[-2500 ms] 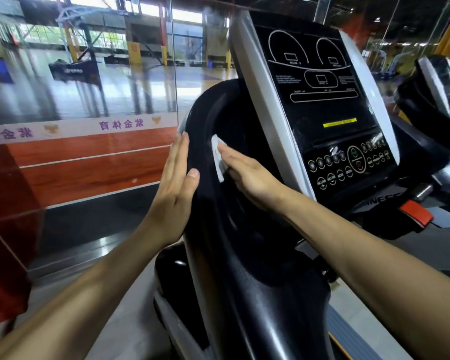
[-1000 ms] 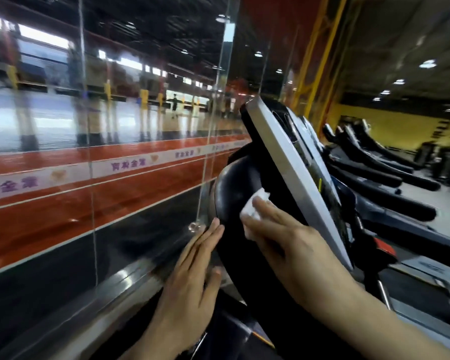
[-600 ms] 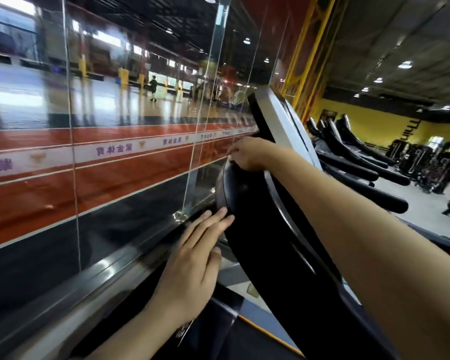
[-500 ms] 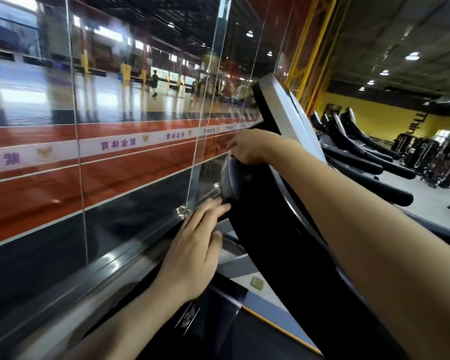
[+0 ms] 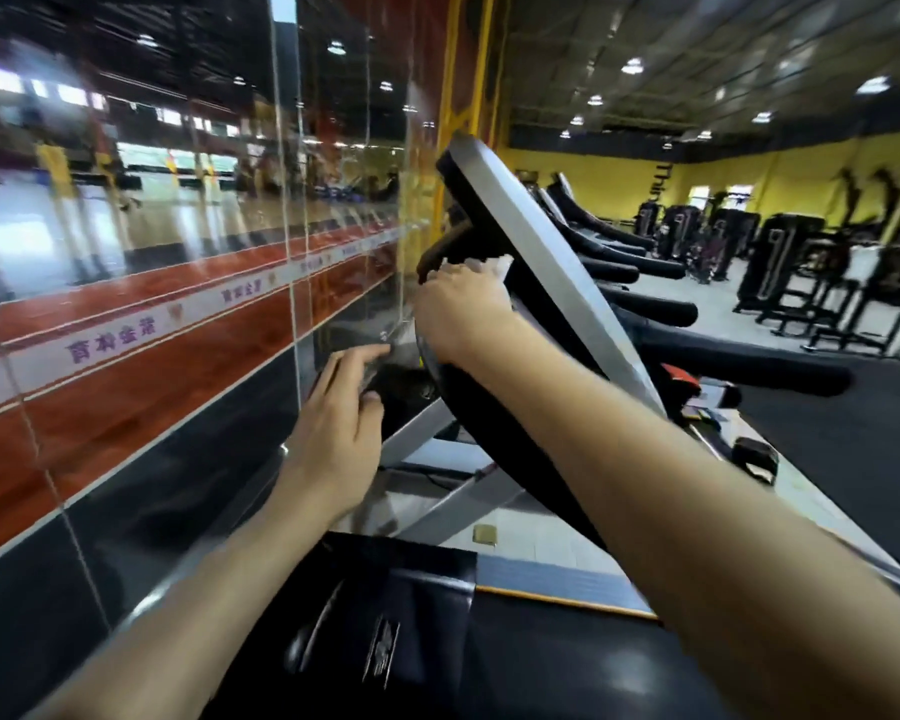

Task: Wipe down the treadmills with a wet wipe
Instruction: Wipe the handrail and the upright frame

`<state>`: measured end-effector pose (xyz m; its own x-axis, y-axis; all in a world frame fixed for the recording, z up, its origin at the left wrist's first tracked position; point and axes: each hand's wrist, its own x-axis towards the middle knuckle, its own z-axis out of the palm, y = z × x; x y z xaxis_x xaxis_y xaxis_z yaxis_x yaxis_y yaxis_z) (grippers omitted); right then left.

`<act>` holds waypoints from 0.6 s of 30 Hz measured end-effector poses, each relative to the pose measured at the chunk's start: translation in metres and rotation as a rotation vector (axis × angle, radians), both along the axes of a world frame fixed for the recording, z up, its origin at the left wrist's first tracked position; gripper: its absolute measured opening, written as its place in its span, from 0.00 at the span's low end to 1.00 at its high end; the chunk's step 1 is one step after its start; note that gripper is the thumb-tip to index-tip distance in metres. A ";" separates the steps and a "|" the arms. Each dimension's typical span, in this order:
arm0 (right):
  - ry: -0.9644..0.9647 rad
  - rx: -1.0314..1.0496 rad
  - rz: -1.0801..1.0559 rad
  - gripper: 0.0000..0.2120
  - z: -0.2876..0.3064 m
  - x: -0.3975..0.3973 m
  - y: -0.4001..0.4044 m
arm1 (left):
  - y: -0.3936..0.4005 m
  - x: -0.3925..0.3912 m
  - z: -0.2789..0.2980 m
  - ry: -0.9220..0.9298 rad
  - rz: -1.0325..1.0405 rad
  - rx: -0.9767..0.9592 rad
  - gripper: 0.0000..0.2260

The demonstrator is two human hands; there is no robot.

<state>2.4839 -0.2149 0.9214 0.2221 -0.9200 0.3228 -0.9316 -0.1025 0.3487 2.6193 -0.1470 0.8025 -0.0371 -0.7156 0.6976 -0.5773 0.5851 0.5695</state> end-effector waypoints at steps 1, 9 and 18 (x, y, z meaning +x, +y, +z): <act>-0.020 -0.085 0.047 0.19 -0.019 0.001 0.013 | -0.006 0.006 -0.001 -0.025 -0.009 -0.020 0.19; -0.246 -0.569 0.203 0.27 -0.156 -0.036 0.105 | -0.018 -0.026 0.025 -0.078 -0.229 -0.213 0.18; -0.971 -1.113 -0.287 0.27 -0.225 -0.094 0.141 | -0.030 -0.075 0.019 -0.545 -0.299 -0.452 0.25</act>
